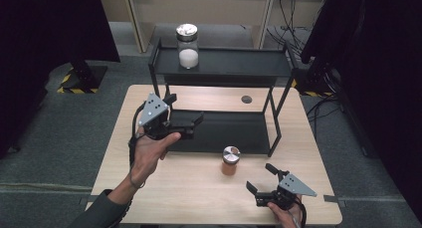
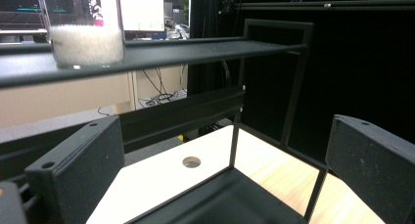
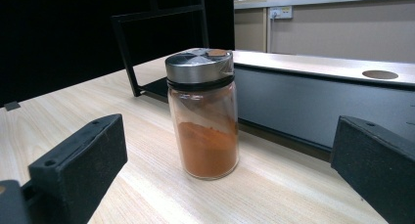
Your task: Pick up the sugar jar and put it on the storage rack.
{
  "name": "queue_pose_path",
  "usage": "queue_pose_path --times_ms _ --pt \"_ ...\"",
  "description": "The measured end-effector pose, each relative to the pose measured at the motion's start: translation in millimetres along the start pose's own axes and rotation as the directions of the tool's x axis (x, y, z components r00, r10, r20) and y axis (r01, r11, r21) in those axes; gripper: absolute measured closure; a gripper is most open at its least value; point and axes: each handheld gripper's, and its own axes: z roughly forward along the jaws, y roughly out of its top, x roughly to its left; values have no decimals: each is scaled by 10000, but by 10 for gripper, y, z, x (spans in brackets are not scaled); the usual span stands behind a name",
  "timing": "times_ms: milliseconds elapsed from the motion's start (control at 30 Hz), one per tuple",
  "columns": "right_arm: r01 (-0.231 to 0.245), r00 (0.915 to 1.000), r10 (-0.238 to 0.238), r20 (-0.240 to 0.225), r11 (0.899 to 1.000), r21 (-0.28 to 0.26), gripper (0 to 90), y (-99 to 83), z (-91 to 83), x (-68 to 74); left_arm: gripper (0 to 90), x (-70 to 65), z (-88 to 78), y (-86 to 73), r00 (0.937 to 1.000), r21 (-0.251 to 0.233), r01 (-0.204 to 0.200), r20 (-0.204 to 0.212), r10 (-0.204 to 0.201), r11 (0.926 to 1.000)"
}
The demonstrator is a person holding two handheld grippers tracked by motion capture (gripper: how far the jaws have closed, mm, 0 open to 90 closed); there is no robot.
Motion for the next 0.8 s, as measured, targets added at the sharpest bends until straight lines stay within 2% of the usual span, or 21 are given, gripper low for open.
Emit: queue_pose_path --times_ms 67,133,233,467,800 --pt "1 10000 -1 10 10000 -5 6 0 -1 0 3 -20 -39 -50 9999 5 -115 73 115 9999" --pt "-7 10000 7 9 10000 0 6 -1 1 0 3 -36 -76 -107 9999 -77 -19 168 20 10000" --pt "13 10000 -13 -2 10000 5 5 1 3 4 3 -72 -122 -187 9996 -143 -89 249 92 9999" --pt "78 10000 -78 -48 10000 28 6 1 17 8 3 -118 -110 -375 9984 118 78 552 -84 9999" --pt "71 10000 -71 -56 10000 -14 6 -3 12 6 3 -151 -114 -688 9962 292 -8 866 -17 9996"
